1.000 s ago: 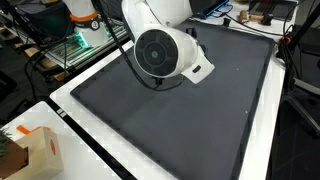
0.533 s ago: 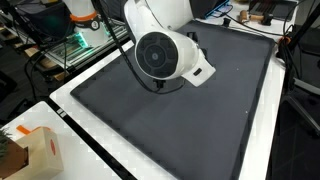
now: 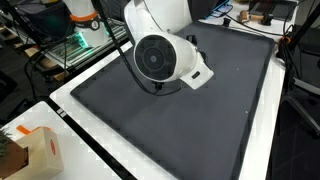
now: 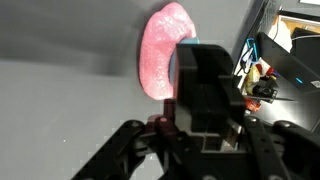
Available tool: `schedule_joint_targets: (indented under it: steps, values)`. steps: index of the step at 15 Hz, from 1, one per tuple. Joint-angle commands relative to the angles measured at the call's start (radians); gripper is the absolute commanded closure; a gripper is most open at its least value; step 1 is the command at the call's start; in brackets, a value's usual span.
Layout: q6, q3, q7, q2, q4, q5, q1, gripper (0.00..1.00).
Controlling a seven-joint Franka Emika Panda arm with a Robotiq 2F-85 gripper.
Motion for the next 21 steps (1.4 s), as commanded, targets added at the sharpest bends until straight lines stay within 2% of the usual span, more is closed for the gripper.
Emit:
schedule_joint_targets:
  steps: [1, 9, 18, 21]
  values:
    - [0.107, -0.032, 0.015, 0.048, 0.01, -0.069, 0.033, 0.75]
    - [0.099, -0.024, 0.071, 0.057, 0.027, -0.128, 0.047, 0.75]
    - [0.099, -0.007, 0.104, 0.078, 0.071, -0.097, 0.029, 0.75]
    - [0.055, -0.015, 0.132, 0.08, 0.077, -0.15, 0.038, 0.75]
